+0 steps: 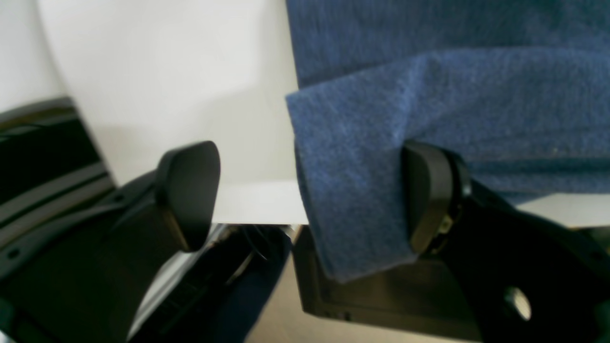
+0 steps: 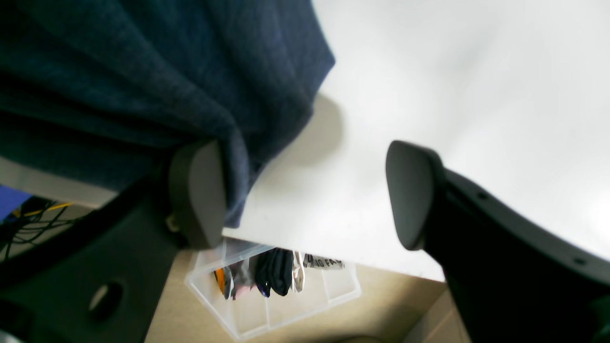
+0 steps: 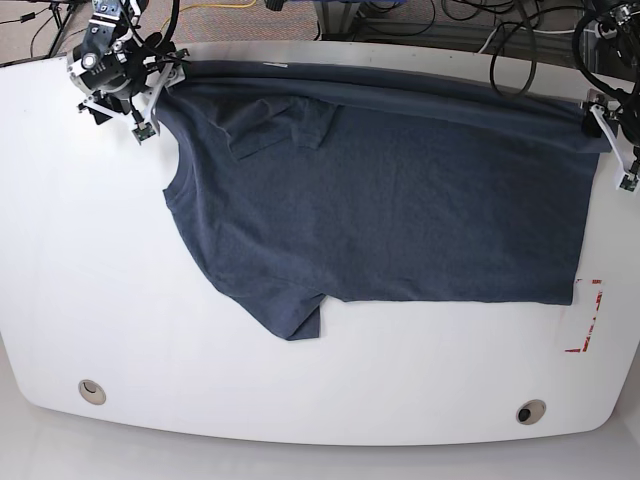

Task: Layout the t-shirt on the table in an organized manner, then fold the t-shirt properly
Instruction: 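Open both grippers and release the shirt edge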

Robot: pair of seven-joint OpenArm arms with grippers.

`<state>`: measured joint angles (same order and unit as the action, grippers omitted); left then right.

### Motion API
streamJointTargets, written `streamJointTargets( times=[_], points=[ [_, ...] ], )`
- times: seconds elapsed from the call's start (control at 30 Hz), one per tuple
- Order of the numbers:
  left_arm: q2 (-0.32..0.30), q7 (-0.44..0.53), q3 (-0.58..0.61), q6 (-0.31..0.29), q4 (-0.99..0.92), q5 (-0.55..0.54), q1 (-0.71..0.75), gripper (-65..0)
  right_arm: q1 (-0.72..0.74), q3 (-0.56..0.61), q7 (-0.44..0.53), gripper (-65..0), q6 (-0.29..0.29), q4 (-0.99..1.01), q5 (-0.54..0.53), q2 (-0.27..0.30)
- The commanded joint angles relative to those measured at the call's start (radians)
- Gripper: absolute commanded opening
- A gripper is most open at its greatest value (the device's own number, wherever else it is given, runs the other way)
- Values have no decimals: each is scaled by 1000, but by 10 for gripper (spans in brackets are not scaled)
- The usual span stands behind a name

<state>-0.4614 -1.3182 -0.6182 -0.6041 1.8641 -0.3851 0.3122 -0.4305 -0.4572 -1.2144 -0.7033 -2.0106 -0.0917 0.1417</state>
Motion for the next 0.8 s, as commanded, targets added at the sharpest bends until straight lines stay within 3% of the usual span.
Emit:
streamJointTargets(
  times=[0.0,0.2,0.37,0.77],
  points=[
    [-33,-27,-9,-3,32,13,-5,-125,8,-7,0,-160,5,-22,-7,11],
    [-44,-33,-10,-94,32,16,6,-124,3,-5,-2,-160,5,-20,-39,9],
    [-60,-33,-9,-94,29,15,55,-212,-8,16,-2,-160,5,-16,-82,8],
    [-52,-33,-48,-94,25,13,60,-215,-3,36,0,-162,5,-16,-98,8]
  ],
)
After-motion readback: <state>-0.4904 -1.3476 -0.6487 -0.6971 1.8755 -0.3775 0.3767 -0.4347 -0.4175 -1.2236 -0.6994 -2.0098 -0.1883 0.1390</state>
